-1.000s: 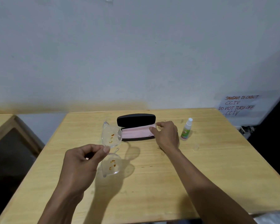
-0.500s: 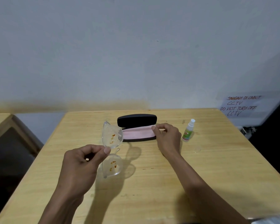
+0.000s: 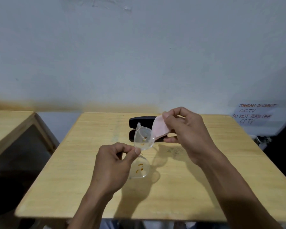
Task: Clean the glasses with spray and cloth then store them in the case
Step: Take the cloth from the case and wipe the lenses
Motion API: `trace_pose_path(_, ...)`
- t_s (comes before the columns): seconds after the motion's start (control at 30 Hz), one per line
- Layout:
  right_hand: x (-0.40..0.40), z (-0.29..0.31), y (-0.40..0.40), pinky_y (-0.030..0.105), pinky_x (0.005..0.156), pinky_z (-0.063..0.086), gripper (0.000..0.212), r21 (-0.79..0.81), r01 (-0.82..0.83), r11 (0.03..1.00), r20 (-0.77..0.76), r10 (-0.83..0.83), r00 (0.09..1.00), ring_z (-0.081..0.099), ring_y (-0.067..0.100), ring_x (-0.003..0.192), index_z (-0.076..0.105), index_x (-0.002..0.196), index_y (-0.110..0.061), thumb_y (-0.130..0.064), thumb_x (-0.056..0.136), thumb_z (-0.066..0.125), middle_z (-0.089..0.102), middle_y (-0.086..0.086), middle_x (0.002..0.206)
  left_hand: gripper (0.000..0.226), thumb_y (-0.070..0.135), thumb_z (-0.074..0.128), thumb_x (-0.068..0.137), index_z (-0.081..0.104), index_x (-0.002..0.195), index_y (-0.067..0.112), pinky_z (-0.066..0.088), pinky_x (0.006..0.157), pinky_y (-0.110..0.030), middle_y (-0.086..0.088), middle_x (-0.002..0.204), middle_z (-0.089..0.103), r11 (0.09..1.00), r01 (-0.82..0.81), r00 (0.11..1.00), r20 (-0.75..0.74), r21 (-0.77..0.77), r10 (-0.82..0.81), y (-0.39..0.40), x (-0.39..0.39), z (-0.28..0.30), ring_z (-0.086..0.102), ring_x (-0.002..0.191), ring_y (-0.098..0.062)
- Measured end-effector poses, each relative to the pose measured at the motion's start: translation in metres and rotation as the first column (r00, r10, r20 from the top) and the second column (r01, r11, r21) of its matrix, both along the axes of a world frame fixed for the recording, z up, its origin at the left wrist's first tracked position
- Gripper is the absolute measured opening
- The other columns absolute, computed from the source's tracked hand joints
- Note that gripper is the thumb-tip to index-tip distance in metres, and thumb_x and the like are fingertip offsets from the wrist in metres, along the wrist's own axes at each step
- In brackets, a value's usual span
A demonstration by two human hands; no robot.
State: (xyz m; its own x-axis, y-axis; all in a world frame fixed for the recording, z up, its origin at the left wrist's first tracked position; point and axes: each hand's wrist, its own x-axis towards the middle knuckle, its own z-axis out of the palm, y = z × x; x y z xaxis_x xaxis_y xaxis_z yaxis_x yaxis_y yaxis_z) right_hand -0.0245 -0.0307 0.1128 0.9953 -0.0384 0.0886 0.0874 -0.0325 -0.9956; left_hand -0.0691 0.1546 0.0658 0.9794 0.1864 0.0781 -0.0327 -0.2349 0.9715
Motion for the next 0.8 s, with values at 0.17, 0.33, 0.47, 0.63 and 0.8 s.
trace_pose_path(0.17, -0.034, 0.01, 0.0, 0.029, 0.069, 0.053, 0.013, -0.083, -0.118, 0.99, 0.155, 0.13, 0.979, 0.061, 0.008, 0.067, 0.063, 0.083, -0.017, -0.021, 0.095, 0.067, 0.07, -0.005, 0.075, 0.011, 0.03, 0.079, 0.079, 0.077, 0.069, 0.025, 0.041, 0.062, -0.031, -0.024, 0.074, 0.068, 1.0, 0.018, 0.999, 0.031, 0.015, -0.018, -0.012, -0.004, 0.001, 0.041, 0.06, -0.015)
trace_pose_path(0.33, -0.043, -0.002, -0.002, 0.046, 0.088, 0.055, 0.013, -0.161, -0.155, 0.975, 0.175, 0.182, 0.968, 0.069, 0.029, 0.098, 0.068, 0.085, -0.016, -0.025, 0.095, 0.069, 0.073, 0.007, 0.105, 0.01, 0.029, 0.079, 0.079, 0.077, 0.069, 0.028, 0.042, 0.064, -0.031, -0.023, 0.076, 0.07, 0.999, 0.037, 0.999, 0.038, 0.008, -0.037, -0.019, -0.008, 0.004, 0.045, 0.063, -0.018)
trace_pose_path(0.47, -0.044, -0.009, -0.007, 0.029, 0.085, 0.055, 0.021, -0.198, -0.146, 0.969, 0.225, 0.19, 0.956, 0.071, 0.011, 0.1, 0.078, 0.083, -0.016, -0.026, 0.096, 0.065, 0.077, -0.006, 0.1, 0.013, 0.027, 0.078, 0.08, 0.077, 0.067, 0.028, 0.041, 0.064, -0.031, -0.022, 0.07, 0.068, 0.998, 0.056, 0.998, 0.034, 0.015, -0.057, -0.022, -0.01, 0.007, 0.045, 0.064, -0.019)
trace_pose_path(0.63, -0.031, -0.025, -0.012, 0.023, 0.071, 0.059, 0.006, -0.128, 0.014, 0.992, 0.286, 0.023, 0.958, 0.075, 0.009, 0.084, 0.079, 0.088, -0.014, -0.008, 0.085, 0.078, 0.079, -0.008, 0.093, 0.02, 0.019, 0.076, 0.082, 0.078, 0.065, 0.031, 0.044, 0.066, -0.031, -0.017, 0.075, 0.072, 0.996, 0.088, 0.996, 0.029, 0.031, -0.089, -0.025, -0.014, 0.013, 0.05, 0.066, -0.018)
trace_pose_path(0.8, -0.027, -0.03, -0.011, 0.011, 0.061, 0.048, 0.005, -0.152, 0.079, 0.985, 0.337, -0.024, 0.941, 0.066, -0.002, 0.065, 0.079, 0.09, -0.013, -0.01, 0.088, 0.077, 0.075, -0.016, 0.075, 0.013, 0.022, 0.077, 0.081, 0.078, 0.069, 0.028, 0.045, 0.066, -0.029, -0.02, 0.077, 0.072, 0.995, 0.099, 0.995, 0.027, 0.022, -0.099, -0.027, -0.017, 0.016, 0.051, 0.066, -0.016)
